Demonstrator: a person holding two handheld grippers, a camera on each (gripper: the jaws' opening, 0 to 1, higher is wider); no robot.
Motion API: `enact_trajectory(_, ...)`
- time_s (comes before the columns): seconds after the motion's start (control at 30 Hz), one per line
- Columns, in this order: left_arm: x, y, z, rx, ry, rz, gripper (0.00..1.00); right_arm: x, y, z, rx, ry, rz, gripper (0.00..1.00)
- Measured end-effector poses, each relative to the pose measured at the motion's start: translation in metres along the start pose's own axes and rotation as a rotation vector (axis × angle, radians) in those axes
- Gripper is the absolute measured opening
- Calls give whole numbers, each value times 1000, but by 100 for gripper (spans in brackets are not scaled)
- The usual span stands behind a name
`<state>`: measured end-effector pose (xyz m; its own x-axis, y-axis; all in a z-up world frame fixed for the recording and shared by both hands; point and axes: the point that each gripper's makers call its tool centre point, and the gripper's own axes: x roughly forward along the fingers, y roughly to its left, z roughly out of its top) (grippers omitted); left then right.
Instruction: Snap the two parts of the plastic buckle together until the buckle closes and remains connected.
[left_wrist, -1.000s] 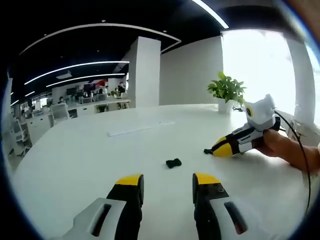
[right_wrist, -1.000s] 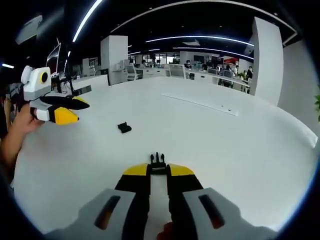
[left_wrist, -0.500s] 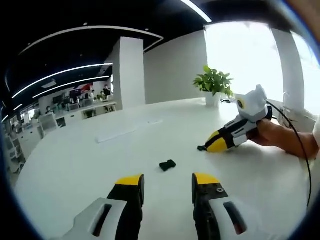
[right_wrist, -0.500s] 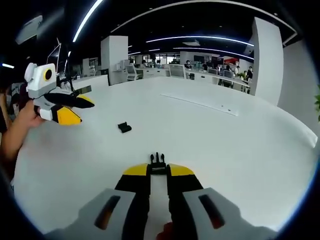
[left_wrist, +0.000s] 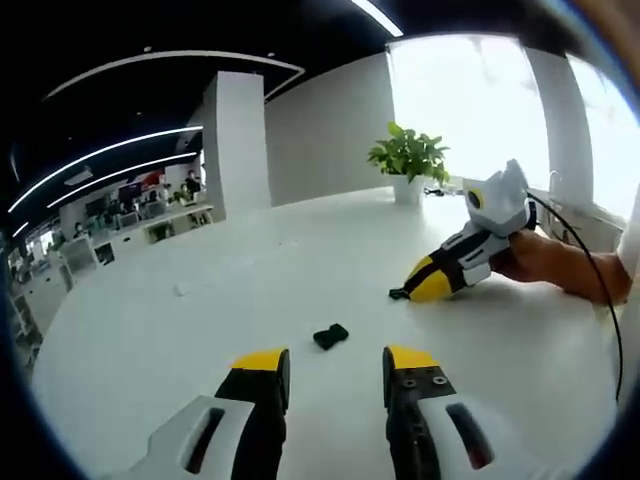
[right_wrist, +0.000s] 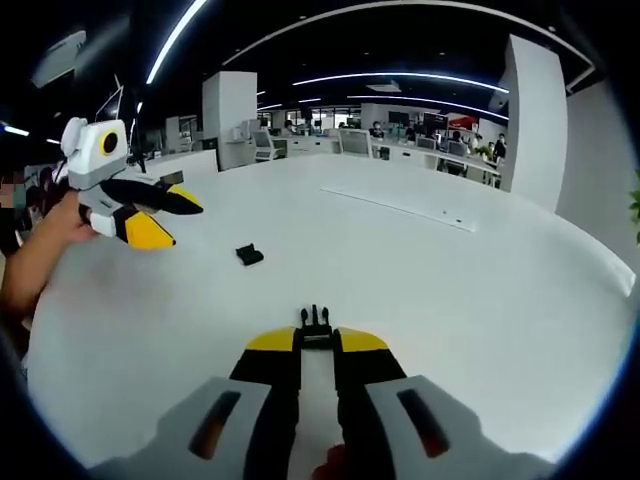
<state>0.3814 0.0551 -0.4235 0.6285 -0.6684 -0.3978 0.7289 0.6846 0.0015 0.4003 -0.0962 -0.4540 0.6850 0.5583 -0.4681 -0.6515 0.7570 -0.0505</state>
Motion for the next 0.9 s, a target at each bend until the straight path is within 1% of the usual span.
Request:
enact_trajectory(0.1,4,-1,2,32,8,-32,38,-1,2,0,-1,0,1,13)
enact_trajectory(0.27,9,1,5,49,6,-64,37,-2,3,0,0,-1,4,13)
enact_trajectory(0.33,11,2,4,72,17,-64,37,-1,2,0,0,-1,4,13)
enact_trajectory(0.4,12,2,2,89,26,-78,37,-1,2,0,1,-2,4,13)
enact_trajectory(0.53,18,-1,-1,97,30,-120,37,0,3,-1,2,-3,4,13)
enact_trajectory(0.63,22,-1,-2,80,30,-147,37,0,3,-1,2,-4,4,13)
enact_trajectory(0.77,26,1,-3,84,34,-163,36,1,3,-1,1,-5,5,13)
enact_trajectory(0.9,28,3,-5,109,45,-173,36,1,3,-1,2,-6,5,13)
